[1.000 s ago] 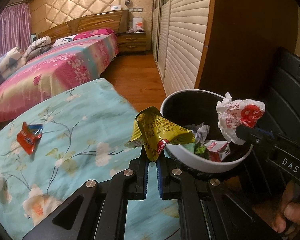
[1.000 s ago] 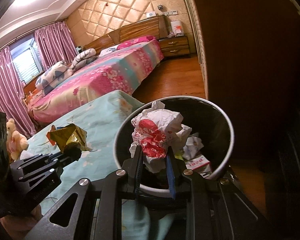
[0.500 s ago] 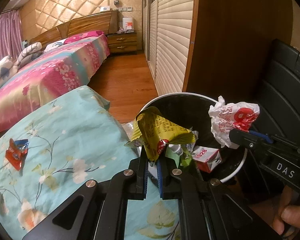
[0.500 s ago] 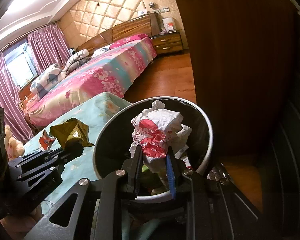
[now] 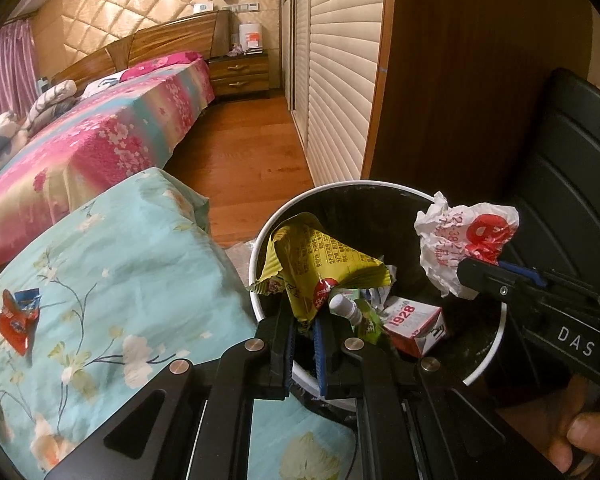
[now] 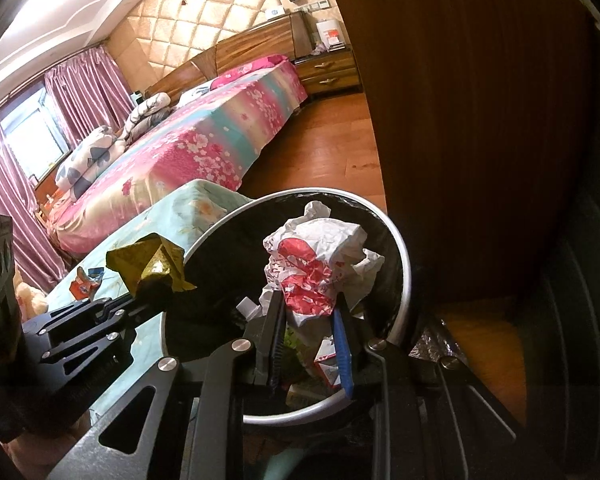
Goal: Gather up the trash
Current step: 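Open both grippers to drop the yellow wrapper and paper bag into the bin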
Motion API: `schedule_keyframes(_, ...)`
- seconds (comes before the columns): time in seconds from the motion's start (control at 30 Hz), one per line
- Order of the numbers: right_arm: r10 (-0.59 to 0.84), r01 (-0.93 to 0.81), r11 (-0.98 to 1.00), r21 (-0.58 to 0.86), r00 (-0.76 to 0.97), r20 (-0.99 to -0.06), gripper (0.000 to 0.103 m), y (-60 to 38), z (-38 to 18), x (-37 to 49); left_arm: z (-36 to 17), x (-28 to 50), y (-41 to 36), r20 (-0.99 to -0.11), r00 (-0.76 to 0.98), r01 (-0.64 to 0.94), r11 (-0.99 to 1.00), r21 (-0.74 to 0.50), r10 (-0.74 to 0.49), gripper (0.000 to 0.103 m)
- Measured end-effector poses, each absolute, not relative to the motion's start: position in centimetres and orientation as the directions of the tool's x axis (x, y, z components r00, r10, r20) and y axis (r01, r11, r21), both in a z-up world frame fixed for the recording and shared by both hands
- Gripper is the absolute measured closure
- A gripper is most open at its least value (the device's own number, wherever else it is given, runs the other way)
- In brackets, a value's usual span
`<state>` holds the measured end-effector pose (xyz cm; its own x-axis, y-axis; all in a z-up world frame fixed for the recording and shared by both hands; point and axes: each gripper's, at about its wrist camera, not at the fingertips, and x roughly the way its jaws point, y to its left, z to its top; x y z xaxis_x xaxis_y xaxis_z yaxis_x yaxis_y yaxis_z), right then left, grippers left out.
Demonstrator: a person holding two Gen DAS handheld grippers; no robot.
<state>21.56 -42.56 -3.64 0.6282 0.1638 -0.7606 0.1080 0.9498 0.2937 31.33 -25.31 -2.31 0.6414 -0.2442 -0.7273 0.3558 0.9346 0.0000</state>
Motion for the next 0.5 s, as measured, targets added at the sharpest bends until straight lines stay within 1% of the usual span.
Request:
schedule_keyframes(0.27, 0.174, 0.114, 0.947, 0.299, 0.601, -0.78, 0.078, -42.8, -4.3, 22.8, -2.5, 32.2, -25.5, -0.739, 0.626, 0.358, 0.934, -0.012, -0.25, 0.093)
schedule_keyframes(0.33, 0.176, 0.114, 0.947, 0.299, 0.596, -0.784, 0.078, -42.7, -4.4, 22.9, -2.4, 32.3, -25.5, -0.739, 0.626, 0.356, 0.934, -0.012, -0.248, 0.09)
schedule_keyframes(0.4, 0.174, 0.116, 0.948, 0.297, 0.592, -0.787, 0.077, -42.8, -4.5, 23.1, -2.4, 32.4, -25.4, -0.738, 0.627, 0.352, 0.936, -0.017, -0.249, 0.083)
schedule_keyframes(0.43, 0.174, 0.116, 0.948, 0.296, 0.592, -0.787, 0.077, -42.8, -4.5, 23.2, -2.4, 32.4, -25.4, -0.736, 0.629, 0.352, 0.936, -0.017, -0.249, 0.081)
schedule_keyframes(0.47, 0.176, 0.115, 0.948, 0.298, 0.59, -0.788, 0.077, -42.8, -4.5, 23.3, -2.3, 32.3, -25.4, -0.734, 0.632, 0.35, 0.937, -0.016, -0.248, 0.076)
schedule_keyframes(0.5, 0.175, 0.118, 0.947, 0.298, 0.588, -0.79, 0.072, -42.8, -4.5, 23.3, -2.3, 32.2, -25.4, -0.733, 0.633, 0.35, 0.937, -0.017, -0.249, 0.069)
